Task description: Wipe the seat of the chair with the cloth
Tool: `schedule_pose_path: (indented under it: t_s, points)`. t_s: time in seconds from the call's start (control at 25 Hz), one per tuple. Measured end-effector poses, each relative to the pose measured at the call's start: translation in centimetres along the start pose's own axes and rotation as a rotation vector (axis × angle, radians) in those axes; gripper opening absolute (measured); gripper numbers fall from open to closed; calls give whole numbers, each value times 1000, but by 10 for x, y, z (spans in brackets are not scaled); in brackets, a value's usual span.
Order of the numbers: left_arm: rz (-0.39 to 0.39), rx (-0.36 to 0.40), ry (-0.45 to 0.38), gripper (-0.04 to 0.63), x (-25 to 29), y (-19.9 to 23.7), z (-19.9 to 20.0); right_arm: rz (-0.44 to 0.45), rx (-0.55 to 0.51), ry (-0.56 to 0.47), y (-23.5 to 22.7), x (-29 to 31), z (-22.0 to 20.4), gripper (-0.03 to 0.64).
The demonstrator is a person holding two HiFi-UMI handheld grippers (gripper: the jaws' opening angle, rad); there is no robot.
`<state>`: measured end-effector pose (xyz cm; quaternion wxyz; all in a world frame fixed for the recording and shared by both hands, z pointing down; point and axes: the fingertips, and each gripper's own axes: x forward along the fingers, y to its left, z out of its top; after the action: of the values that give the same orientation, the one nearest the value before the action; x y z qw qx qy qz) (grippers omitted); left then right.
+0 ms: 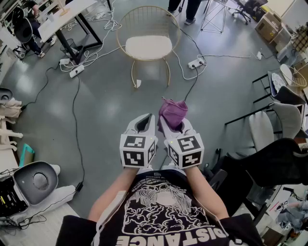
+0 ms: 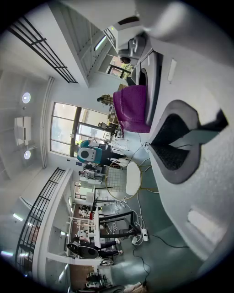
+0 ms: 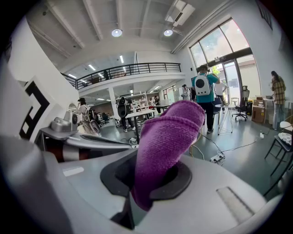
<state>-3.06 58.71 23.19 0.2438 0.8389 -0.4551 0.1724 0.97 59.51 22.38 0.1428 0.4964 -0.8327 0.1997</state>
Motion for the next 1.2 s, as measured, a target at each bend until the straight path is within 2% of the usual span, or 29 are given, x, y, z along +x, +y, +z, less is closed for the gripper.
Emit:
schedule_pose_path:
  t_s: [0.44,0.76,0.96,1.2]
  points:
    - [-42,-14,8,-9,-11,39,-11,-25,4,38,34,29,-12,55]
    - [-52,-34,2,-9,-16,69,-11,-20,-19,30,59,49,-3,55]
    - [-43,-40,4,-9,-3,84,-4,-10,-15,25,51,68,3,55]
    - [-34,-56,26,-9,37,99,10,12,21,32,21,103,11,55]
